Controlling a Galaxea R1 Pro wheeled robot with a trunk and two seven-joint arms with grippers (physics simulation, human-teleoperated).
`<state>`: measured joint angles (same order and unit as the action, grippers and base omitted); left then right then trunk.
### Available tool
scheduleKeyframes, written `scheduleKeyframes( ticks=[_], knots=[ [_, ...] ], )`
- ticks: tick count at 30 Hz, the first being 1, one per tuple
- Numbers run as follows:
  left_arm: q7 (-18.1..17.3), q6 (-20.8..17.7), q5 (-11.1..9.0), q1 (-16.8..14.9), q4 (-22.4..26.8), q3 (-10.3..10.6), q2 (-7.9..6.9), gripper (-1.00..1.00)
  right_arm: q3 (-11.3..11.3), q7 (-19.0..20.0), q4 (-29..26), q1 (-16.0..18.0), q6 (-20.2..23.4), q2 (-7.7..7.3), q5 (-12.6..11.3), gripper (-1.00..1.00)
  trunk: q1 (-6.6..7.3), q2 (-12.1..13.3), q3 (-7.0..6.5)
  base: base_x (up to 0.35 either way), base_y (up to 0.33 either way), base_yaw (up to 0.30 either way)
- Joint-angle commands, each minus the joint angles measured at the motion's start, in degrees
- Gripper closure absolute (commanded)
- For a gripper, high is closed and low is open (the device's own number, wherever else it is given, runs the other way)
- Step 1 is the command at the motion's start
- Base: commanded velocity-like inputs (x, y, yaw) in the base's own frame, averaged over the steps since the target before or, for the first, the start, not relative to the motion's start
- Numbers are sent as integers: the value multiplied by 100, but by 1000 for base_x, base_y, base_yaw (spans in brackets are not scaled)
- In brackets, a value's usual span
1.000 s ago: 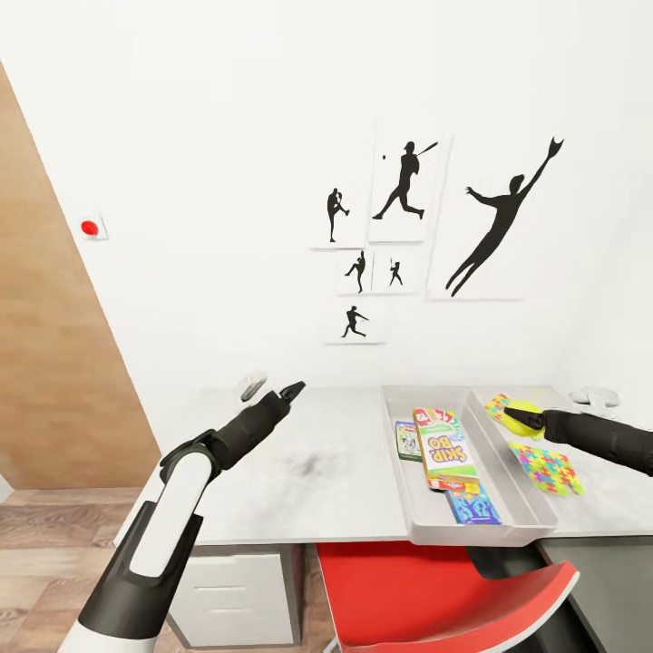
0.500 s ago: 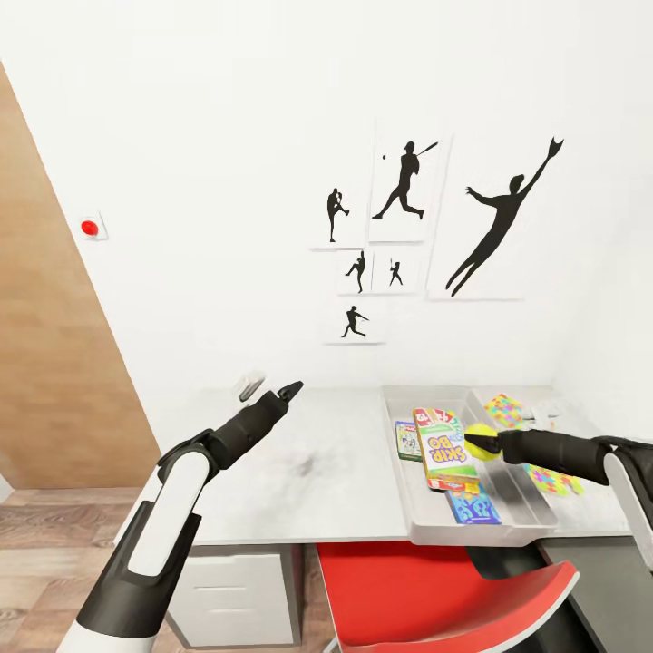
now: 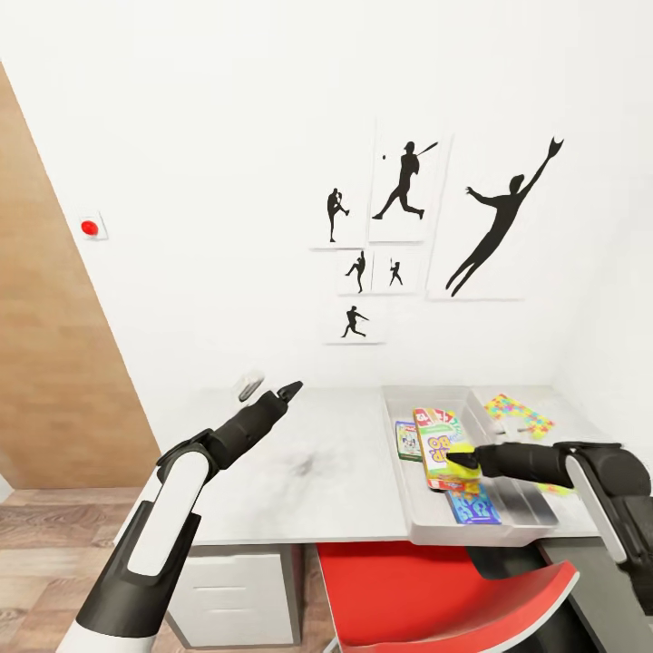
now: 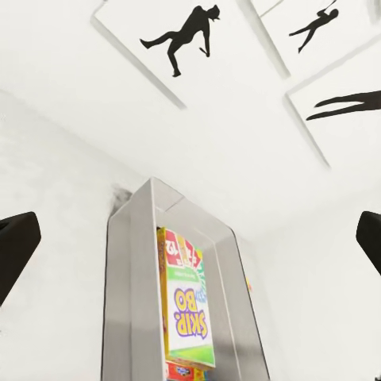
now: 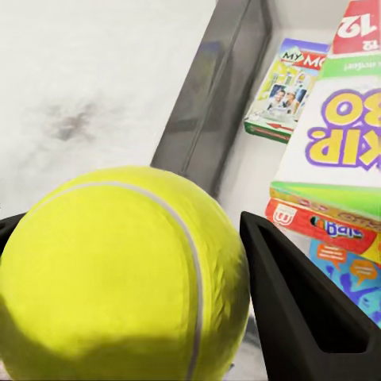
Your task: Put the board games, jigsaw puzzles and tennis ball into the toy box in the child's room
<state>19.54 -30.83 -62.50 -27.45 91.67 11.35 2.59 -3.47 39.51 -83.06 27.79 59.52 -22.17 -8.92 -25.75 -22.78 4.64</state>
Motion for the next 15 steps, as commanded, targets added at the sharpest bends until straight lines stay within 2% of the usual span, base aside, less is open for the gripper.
scheduleKeyframes(
  ticks=[1, 4, 9, 15],
  knots=[
    [57, -11, -61, -6, 8, 0, 0, -100, 59, -29, 69, 43, 48, 7, -4, 100, -4, -14, 14, 0, 0, 0],
    [55, -11, -61, -6, 8, -1, -1, -100, 123, -29, 129, 73, 48, 15, 45, 100, -4, -14, 14, 0, 0, 0],
    [56, -11, -61, -6, 8, -1, -3, -100, 353, -33, 333, 153, 48, 78, 279, 100, -4, -14, 14, 0, 0, 0],
    [54, -11, -61, -6, 8, -1, -4, -100, 438, -50, 466, 181, 48, 190, 376, 100, -4, -14, 14, 0, 0, 0]
  ],
)
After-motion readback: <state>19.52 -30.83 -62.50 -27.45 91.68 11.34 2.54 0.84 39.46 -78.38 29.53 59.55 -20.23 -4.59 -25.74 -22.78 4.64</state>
